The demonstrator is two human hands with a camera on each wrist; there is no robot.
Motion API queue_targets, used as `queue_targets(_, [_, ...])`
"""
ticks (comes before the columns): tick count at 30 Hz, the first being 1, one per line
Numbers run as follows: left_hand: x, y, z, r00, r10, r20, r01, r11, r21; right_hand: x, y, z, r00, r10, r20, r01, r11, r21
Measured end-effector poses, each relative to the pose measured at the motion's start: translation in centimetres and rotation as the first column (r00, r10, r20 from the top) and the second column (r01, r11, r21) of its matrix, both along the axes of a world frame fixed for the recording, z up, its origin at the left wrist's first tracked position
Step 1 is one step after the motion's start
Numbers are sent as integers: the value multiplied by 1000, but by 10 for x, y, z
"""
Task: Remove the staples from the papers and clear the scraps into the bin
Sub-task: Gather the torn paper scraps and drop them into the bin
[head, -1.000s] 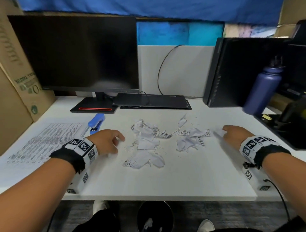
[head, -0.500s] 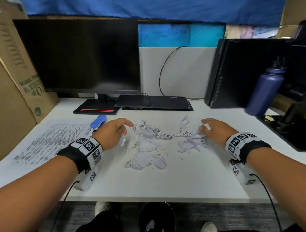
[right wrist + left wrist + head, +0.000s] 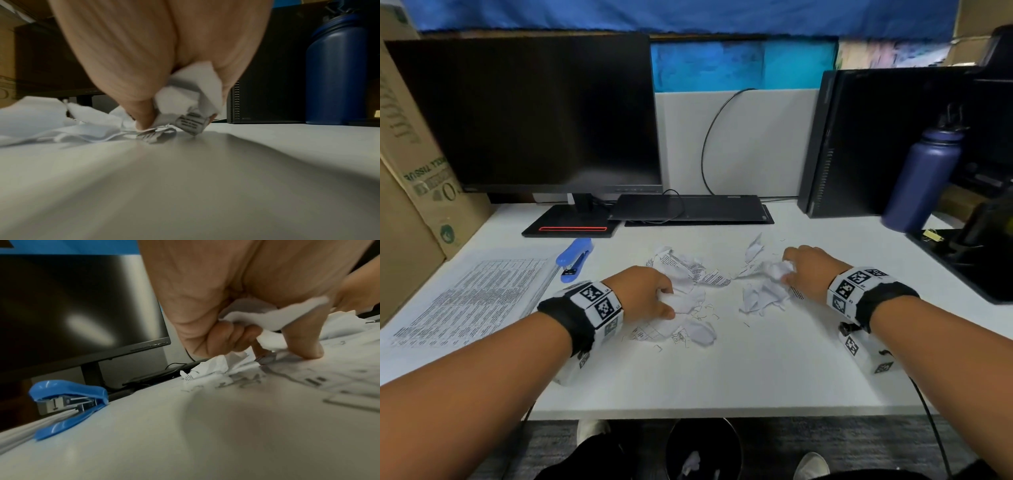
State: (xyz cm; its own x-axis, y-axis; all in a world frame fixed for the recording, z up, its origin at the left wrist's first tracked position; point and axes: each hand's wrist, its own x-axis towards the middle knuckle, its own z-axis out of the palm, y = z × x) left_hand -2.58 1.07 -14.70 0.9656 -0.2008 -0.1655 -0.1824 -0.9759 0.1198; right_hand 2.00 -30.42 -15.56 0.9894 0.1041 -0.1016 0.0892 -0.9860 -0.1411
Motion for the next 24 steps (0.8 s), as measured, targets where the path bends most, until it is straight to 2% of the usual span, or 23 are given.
queue_targets(4, [2, 10, 12, 999, -25, 38, 29, 996, -85, 0, 1, 7, 985, -47, 168, 16, 983, 181])
queue_targets(7, [0, 16, 27, 997, 42, 66, -21, 957, -289, -7, 3, 14, 967, -79, 243, 5, 957, 291])
queue_targets(9, [-1, 20, 36, 988, 153, 12, -129, 871, -474, -11, 2, 14, 978, -55, 202, -4, 959, 283])
queue_targets(11, [-2, 26, 41, 970, 237, -60, -221, 746, -628, -15, 2, 17, 982, -6, 187, -41, 968, 249])
queue_targets(13, [-5, 31, 41, 949, 286, -130, -291, 643, -709, -20, 4, 21, 987, 30, 161, -72, 961, 266])
queue_targets(15, [-7, 36, 34, 938, 311, -156, -324, 619, -715, -20, 6, 19, 991, 68, 118, -100, 952, 289])
queue_targets(18, [-11, 34, 28, 949, 263, -173, -309, 678, -667, -22, 9, 15, 993, 121, -16, -116, 976, 187])
queue_targets(20, [-14, 29, 26, 968, 148, -202, -241, 772, -588, -23, 12, 13, 986, 156, -55, -146, 977, 153])
queue_targets(22, [-19, 22, 23, 980, 32, -196, -117, 889, -443, -25, 15, 14, 976, 200, -91, -188, 974, 127])
queue_targets(24, [-23, 16, 18, 989, -35, -146, 2, 974, -225, -25, 16, 15, 971, 218, -96, -212, 975, 63])
